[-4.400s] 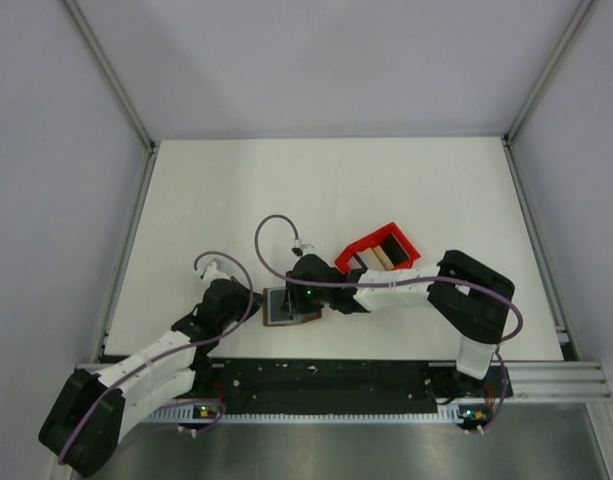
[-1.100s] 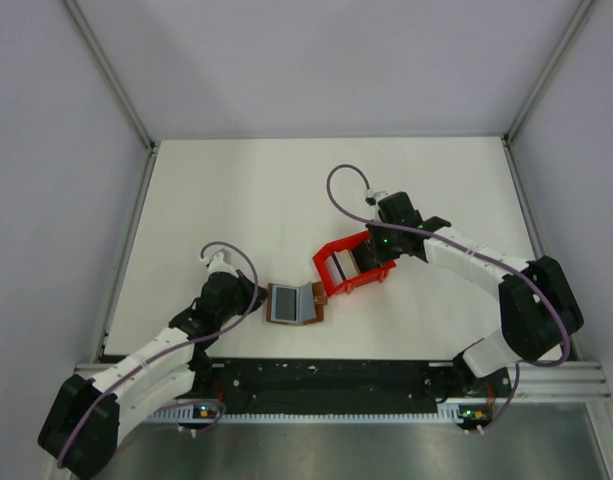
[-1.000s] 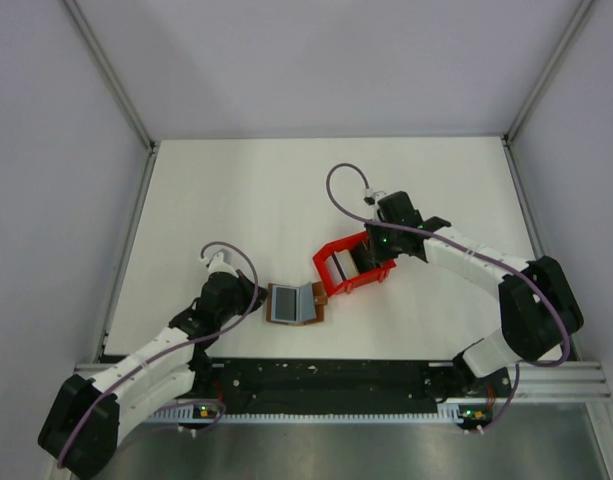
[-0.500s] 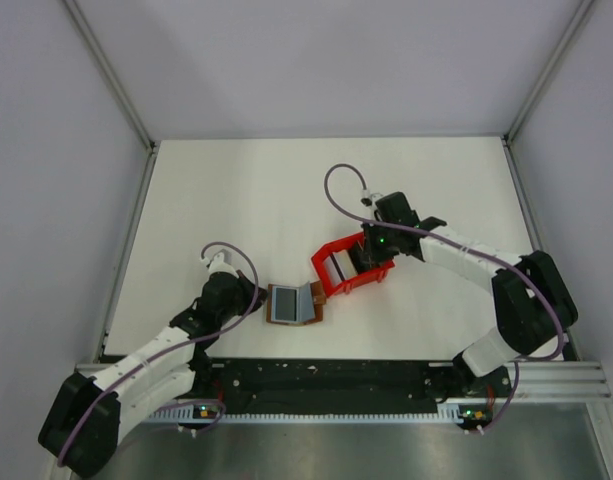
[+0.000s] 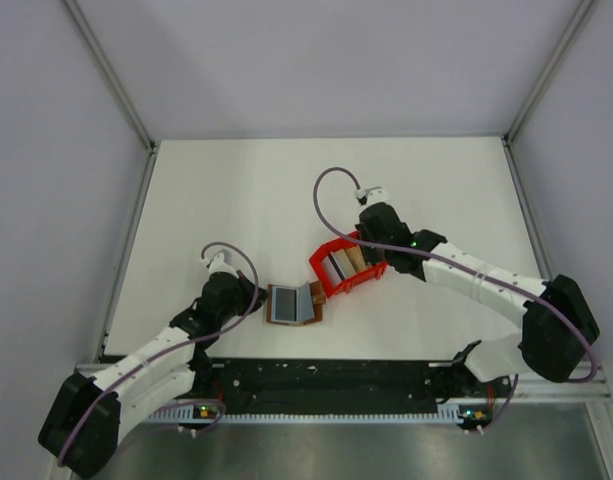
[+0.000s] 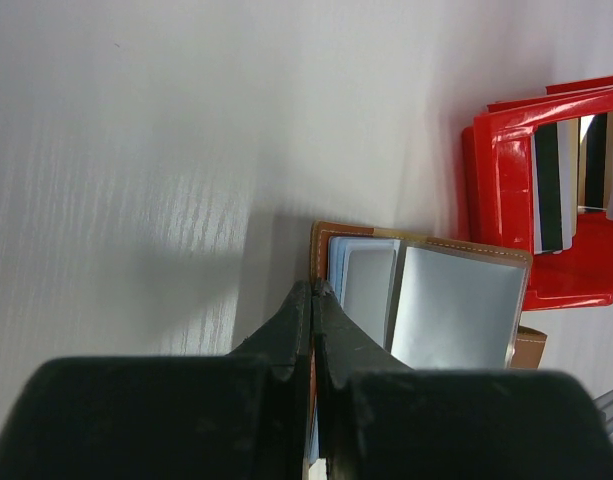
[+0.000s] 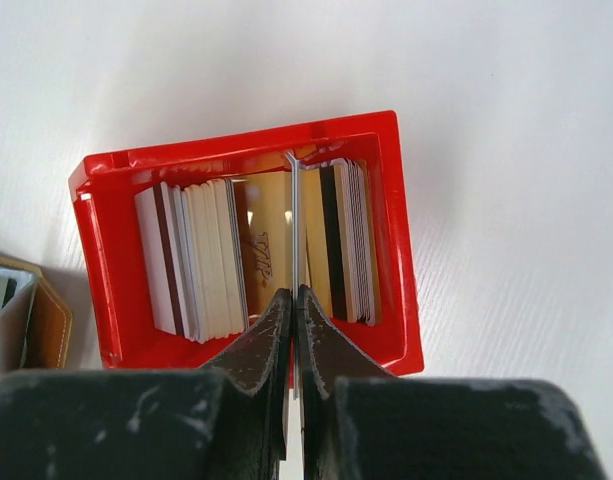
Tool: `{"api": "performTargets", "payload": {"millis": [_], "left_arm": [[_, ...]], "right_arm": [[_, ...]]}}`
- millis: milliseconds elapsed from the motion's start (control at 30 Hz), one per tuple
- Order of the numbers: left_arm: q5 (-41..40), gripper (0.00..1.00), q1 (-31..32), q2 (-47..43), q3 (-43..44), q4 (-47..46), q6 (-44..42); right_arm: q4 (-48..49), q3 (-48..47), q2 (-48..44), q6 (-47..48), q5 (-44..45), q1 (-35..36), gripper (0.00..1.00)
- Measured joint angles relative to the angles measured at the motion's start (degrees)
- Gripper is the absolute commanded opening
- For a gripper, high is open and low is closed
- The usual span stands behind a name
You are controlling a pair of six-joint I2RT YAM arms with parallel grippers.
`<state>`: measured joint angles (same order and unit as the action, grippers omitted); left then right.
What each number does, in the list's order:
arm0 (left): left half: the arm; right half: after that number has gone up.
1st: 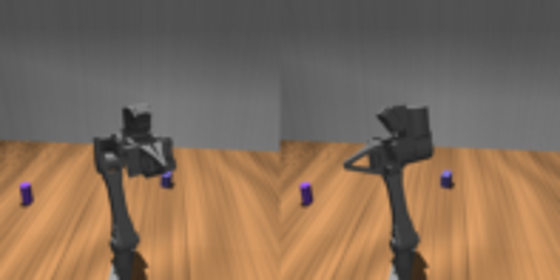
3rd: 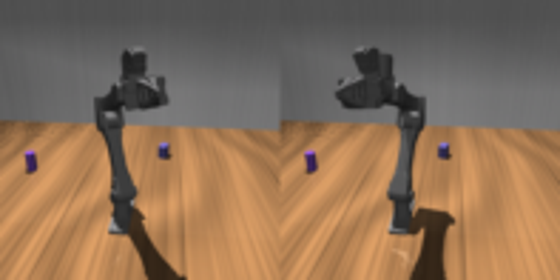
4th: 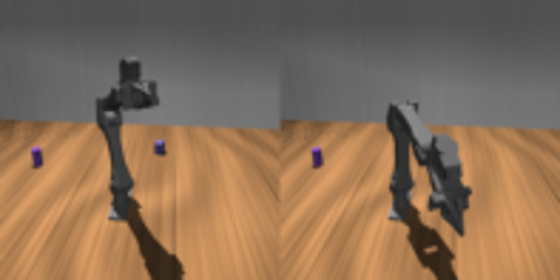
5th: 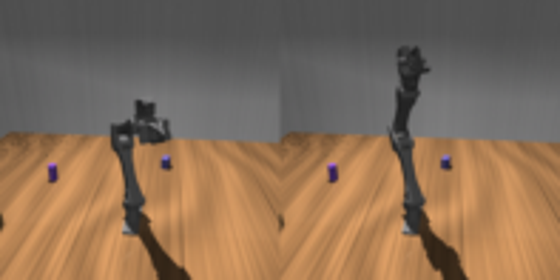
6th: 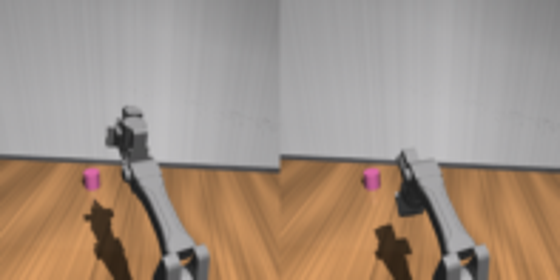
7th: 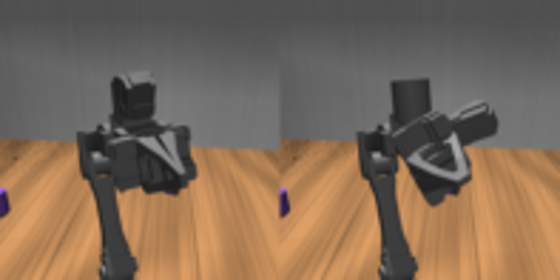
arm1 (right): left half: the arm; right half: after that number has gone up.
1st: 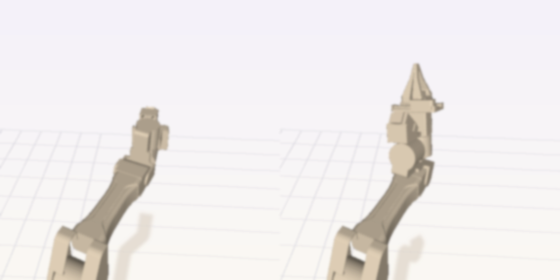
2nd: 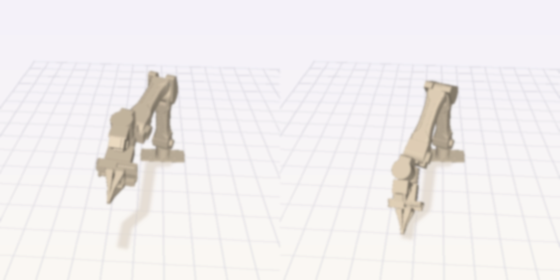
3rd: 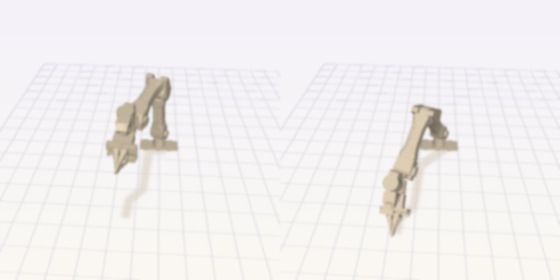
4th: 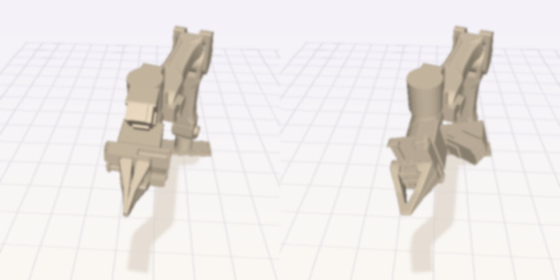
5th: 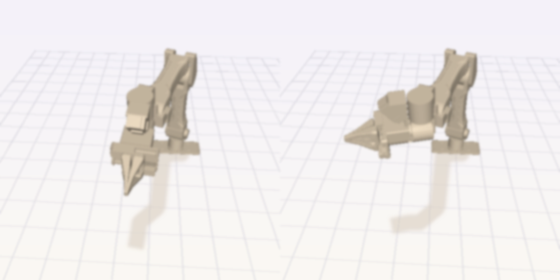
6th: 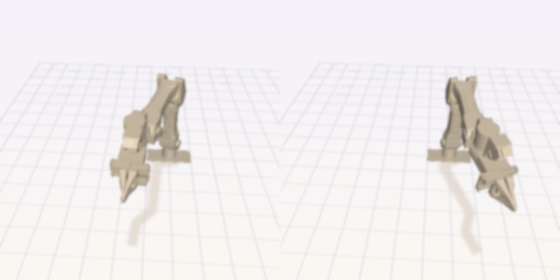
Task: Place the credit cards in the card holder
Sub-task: Pick up the credit card from the storage box.
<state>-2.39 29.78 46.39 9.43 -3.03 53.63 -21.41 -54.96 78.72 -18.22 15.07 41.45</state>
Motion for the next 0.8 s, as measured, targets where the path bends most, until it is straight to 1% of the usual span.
{"api": "performTargets", "payload": {"millis": [100, 167, 267, 400, 467, 500, 633, 700, 800], "left_arm": [[0.0, 0.0, 0.0, 0.0, 0.0, 0.0, 0.0], [0.0, 0.0, 0.0, 0.0, 0.0, 0.0, 0.0], [0.0, 0.0, 0.0, 0.0, 0.0, 0.0, 0.0], [0.0, 0.0, 0.0, 0.0, 0.0, 0.0, 0.0], [0.0, 0.0, 0.0, 0.0, 0.0, 0.0, 0.0], [0.0, 0.0, 0.0, 0.0, 0.0, 0.0, 0.0], [0.0, 0.0, 0.0, 0.0, 0.0, 0.0, 0.0], [0.0, 0.0, 0.0, 0.0, 0.0, 0.0, 0.0], [0.0, 0.0, 0.0, 0.0, 0.0, 0.0, 0.0]], "right_arm": [[-0.4, 0.0, 0.4, -1.7, 4.2, 2.4, 0.0], [-0.5, 0.0, 1.3, -2.7, 4.9, 2.9, 0.03], [-0.7, -0.1, 3.7, -3.5, 5.0, 3.0, 0.03], [-0.8, -0.4, 6.4, -3.5, 5.1, 3.0, 0.08], [-0.9, -0.8, 7.0, -3.5, 5.1, 3.0, 0.11], [-1.0, -1.2, 7.2, -3.4, 5.1, 3.0, 0.14], [-1.2, -2.6, 8.2, -2.9, 5.1, 3.0, 0.13], [-1.3, -3.0, 8.5, -2.8, 5.0, 3.0, 0.08], [-1.3, -3.3, 8.7, -2.4, 4.7, 3.0, 0.11]]}}
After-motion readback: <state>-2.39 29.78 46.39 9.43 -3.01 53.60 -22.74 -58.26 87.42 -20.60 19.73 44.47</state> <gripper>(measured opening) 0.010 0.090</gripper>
